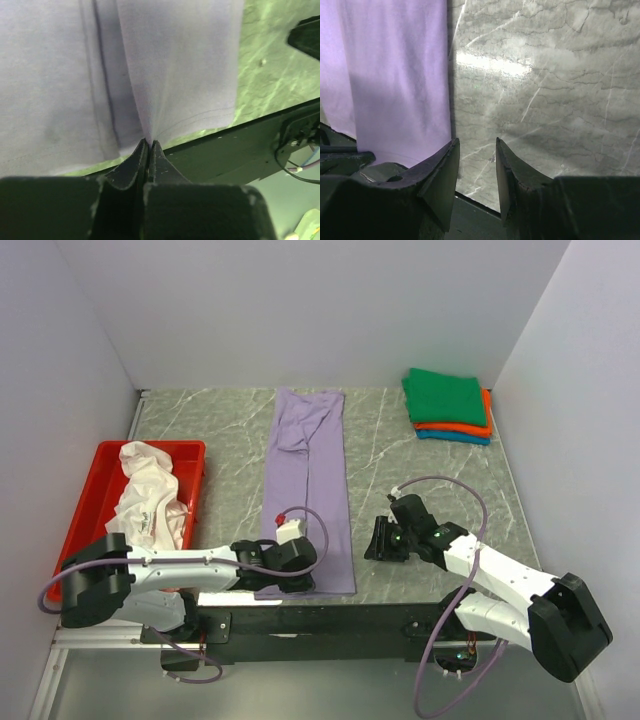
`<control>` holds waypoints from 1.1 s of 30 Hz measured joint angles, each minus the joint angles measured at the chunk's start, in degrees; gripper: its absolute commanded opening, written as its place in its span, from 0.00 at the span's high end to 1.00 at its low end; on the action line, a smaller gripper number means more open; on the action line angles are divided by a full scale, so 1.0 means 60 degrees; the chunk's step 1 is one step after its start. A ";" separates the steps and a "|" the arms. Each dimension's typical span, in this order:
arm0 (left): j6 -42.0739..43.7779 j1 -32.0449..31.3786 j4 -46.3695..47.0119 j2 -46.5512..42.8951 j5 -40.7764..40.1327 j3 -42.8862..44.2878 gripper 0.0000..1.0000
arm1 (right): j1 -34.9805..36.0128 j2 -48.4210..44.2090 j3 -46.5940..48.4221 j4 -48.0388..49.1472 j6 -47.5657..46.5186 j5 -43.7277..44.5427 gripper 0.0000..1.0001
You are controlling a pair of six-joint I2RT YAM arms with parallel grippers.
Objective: Fold and stack the t-shirts
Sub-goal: Fold the tshirt
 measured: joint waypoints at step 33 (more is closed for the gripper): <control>-0.0659 -0.0120 -0.1701 -0.2907 0.0146 -0.0831 0.54 | 0.1249 -0.0153 -0.1206 0.0933 0.1647 -0.1421 0.58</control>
